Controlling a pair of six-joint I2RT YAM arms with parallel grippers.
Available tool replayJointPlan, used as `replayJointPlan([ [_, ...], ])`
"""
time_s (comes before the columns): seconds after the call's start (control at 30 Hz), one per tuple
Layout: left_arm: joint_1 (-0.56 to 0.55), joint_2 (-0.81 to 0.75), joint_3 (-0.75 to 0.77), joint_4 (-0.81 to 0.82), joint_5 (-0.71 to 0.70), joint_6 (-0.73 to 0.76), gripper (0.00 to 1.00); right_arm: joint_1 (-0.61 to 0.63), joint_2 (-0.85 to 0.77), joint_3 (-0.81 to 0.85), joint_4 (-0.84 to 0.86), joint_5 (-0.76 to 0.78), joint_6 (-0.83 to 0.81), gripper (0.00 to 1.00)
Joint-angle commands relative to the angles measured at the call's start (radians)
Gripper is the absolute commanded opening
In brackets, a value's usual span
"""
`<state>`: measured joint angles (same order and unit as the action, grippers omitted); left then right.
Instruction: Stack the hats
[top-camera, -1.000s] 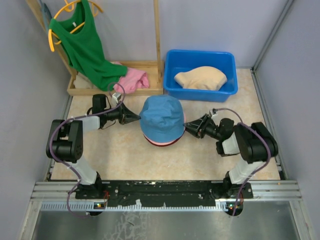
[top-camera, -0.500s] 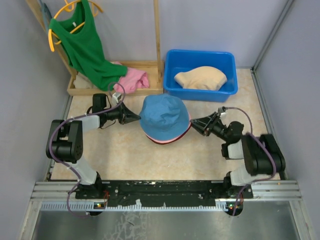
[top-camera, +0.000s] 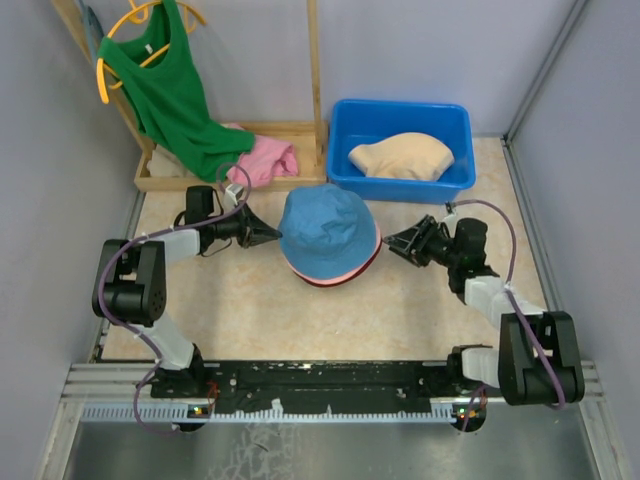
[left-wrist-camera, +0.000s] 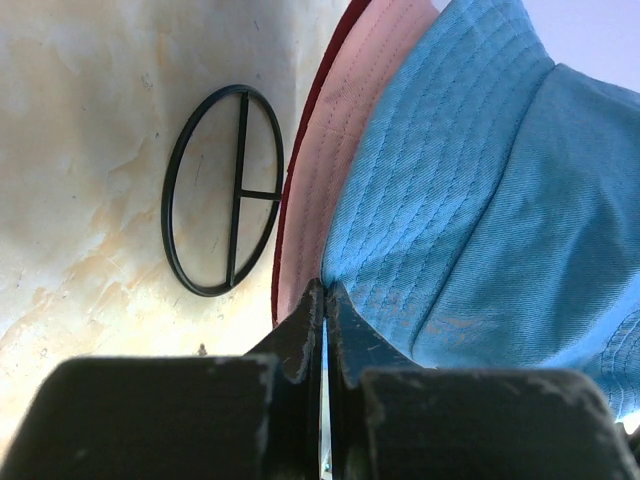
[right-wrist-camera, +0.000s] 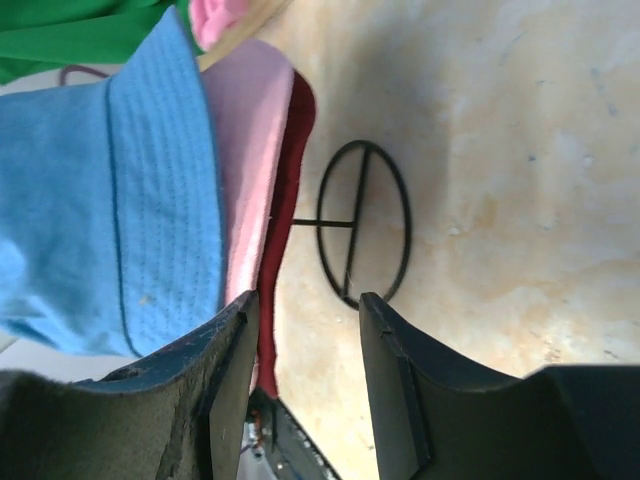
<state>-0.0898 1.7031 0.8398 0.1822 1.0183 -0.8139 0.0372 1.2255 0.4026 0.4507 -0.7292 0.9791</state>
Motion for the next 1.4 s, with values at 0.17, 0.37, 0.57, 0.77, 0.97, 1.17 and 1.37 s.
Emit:
replayJointPlan([
  [0.17, -0.01, -0.03, 0.024, 0.0, -0.001, 0.016, 0.0, -0.018, -0.059, 0.087, -0.09, 0.042, -0.079, 0.46],
  [0.37, -0.012, -0.033, 0.025, -0.01, -0.003, 0.02, 0.0, -0.011, -0.031, 0.159, -0.005, -0.006, -0.011, 0.51],
  [0.57, -0.017, -0.043, 0.024, -0.014, -0.01, 0.02, 0.0, 0.056, 0.059, 0.223, 0.042, -0.001, 0.007, 0.54],
  [0.77, -0.018, -0.058, 0.008, -0.015, -0.017, 0.018, 0.0, 0.081, 0.104, 0.214, 0.078, 0.006, 0.018, 0.55],
  [0.97, -0.02, -0.065, -0.001, -0.011, -0.02, 0.015, 0.0, 0.09, 0.138, 0.187, 0.147, -0.005, 0.046, 0.55],
  [1.17, -0.019, -0.068, -0.002, -0.013, -0.021, 0.013, 0.0, 0.116, 0.165, 0.187, 0.173, 0.0, 0.058, 0.56],
  [1.37, -0.02, -0.069, -0.007, -0.011, -0.021, 0.013, 0.0, 0.124, 0.184, 0.173, 0.198, -0.007, 0.067, 0.56],
])
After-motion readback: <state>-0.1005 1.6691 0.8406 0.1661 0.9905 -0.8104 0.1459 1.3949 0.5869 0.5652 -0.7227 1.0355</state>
